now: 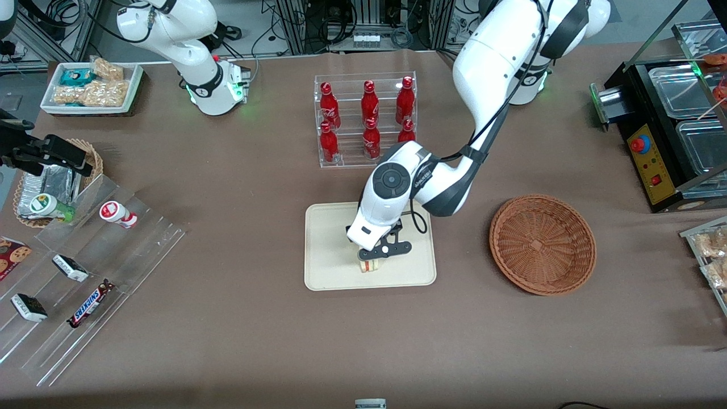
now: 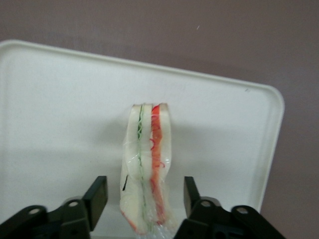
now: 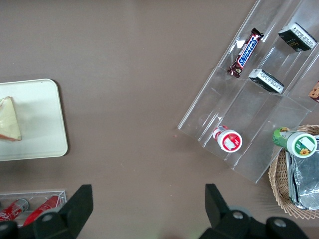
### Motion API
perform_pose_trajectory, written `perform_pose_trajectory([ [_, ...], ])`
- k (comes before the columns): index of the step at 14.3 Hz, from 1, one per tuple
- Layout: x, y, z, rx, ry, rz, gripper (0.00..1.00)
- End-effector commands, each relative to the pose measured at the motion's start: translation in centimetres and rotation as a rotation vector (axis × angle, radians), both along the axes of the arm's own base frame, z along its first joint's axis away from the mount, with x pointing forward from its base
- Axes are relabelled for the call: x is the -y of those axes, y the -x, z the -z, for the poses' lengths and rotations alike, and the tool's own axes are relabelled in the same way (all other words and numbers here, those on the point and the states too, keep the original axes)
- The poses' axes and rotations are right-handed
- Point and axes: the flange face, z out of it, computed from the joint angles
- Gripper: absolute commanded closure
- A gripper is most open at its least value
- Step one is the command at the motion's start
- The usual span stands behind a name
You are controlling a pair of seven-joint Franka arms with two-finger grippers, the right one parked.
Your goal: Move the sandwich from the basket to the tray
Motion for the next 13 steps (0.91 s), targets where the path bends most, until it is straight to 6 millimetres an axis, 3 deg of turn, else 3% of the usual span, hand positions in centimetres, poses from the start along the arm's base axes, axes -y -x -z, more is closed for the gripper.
perform_pose_trajectory([
  [1,-1.4,0.2,-7.0,0.061,-0.019,-0.012,0.0],
  [3,-5.3,-0.5,-10.8,0.058,-0.068,-0.055,0.0],
  [4,-7.4,-0.9,-11.7,0.05,-0.086,-0.089,0.0],
  [8,-16.2,-1.4,-12.6,0.026,-0.129,-0.183,0.0],
  [13,-27.5,-2.4,-15.4,-0.078,-0.169,-0.028,0.0],
])
